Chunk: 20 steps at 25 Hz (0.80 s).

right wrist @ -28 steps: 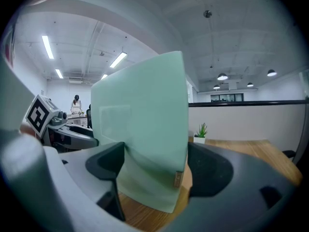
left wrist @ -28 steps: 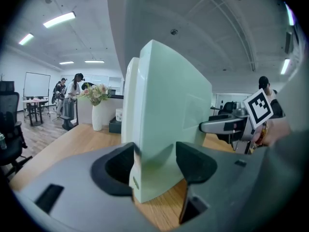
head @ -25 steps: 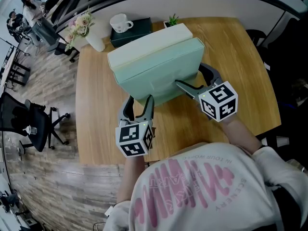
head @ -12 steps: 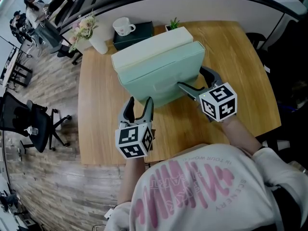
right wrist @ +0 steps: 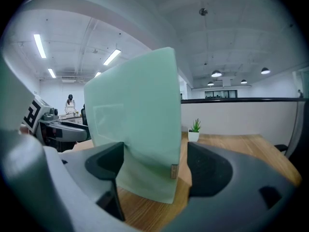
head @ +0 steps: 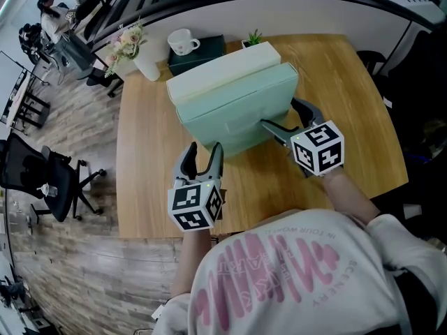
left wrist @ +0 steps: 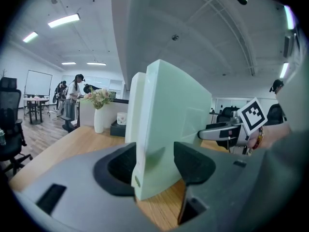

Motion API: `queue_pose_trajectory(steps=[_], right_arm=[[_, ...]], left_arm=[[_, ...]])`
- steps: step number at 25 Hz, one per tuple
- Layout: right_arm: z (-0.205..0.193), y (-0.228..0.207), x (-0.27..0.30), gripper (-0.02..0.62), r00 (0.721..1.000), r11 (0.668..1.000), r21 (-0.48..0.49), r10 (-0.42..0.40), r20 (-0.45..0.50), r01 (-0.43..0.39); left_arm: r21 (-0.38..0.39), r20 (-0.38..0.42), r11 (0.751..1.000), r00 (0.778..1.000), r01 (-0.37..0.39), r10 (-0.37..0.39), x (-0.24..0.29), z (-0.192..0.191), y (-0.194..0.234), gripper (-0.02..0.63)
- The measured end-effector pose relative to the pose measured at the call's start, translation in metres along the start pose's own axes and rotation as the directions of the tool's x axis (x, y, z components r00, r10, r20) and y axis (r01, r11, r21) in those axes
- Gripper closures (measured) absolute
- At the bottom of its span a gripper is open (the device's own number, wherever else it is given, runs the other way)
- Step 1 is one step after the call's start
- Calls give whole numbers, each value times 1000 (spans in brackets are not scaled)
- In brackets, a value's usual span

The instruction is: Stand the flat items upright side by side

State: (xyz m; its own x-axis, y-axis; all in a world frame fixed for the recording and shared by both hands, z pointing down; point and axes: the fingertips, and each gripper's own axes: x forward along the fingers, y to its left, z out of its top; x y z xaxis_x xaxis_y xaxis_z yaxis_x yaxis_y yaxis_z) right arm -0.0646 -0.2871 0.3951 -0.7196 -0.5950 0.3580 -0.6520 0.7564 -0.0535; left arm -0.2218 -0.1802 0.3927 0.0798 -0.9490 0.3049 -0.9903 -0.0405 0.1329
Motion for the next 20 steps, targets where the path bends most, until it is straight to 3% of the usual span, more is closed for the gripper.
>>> queue_pose_trajectory(steps=[12,17,20], right_arm=[[6,-8,-18,183,998,995,92,-52,32,49],[-7,-1,-25,184,998,991,117,-60,2,60],[-23,11,-30,212,999,985,168,-29,-31,33]], left_arm=[[-8,17,1000,1000,9,-8,-20,4,-2,380],[-75,1,997,999,36,-36,-28,-9,-4,391],[-171,-31,981,995,90,-97,-33,-28,-18,425]])
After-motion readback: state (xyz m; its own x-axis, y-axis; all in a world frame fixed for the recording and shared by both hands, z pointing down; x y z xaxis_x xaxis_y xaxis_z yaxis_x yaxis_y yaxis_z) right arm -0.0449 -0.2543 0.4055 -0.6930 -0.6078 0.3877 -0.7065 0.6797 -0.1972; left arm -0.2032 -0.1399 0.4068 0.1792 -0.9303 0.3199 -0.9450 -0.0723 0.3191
